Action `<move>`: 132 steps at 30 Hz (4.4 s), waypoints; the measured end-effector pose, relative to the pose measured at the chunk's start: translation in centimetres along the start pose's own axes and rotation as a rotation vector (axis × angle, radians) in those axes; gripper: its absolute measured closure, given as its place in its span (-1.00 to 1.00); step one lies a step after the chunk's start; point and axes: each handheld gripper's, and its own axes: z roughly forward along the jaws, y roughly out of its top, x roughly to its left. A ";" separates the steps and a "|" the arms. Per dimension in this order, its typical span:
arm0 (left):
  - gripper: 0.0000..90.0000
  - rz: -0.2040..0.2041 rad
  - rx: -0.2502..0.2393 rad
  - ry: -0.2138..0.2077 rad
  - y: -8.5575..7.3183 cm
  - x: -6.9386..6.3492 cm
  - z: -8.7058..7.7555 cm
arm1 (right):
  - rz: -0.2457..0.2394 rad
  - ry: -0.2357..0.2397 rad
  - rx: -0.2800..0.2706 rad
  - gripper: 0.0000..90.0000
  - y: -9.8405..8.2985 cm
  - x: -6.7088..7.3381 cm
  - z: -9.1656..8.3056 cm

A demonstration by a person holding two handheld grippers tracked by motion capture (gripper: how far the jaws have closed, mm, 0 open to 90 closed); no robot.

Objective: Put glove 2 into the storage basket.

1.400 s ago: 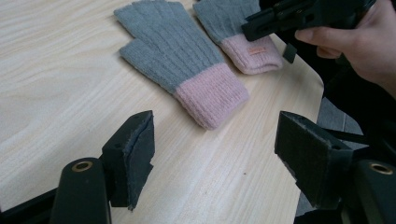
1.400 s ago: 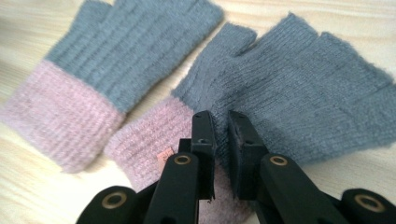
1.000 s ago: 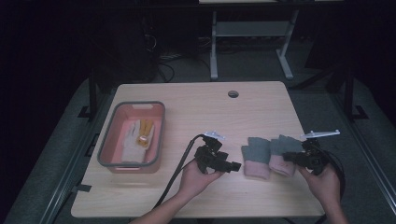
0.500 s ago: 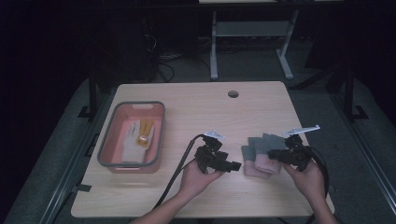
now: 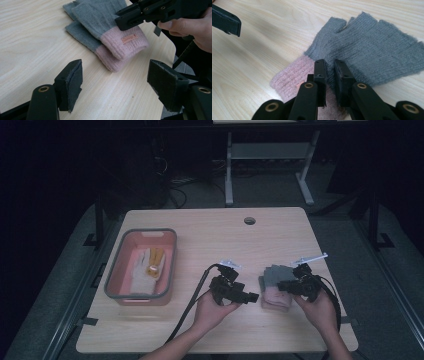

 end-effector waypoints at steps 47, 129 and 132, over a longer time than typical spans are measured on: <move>-0.33 -0.168 0.048 -0.029 0.6 1.1 6.4 | 0.224 0.073 -0.051 0.06 -3.1 -4.2 -0.4; 0.52 -0.267 -0.043 -0.135 -0.1 4.0 1.9 | 0.322 0.294 -0.165 0.72 -0.5 -0.6 1.3; 0.52 -0.262 -0.050 -0.132 0.1 4.2 0.9 | 0.312 0.306 -0.171 0.72 0.2 -0.2 1.3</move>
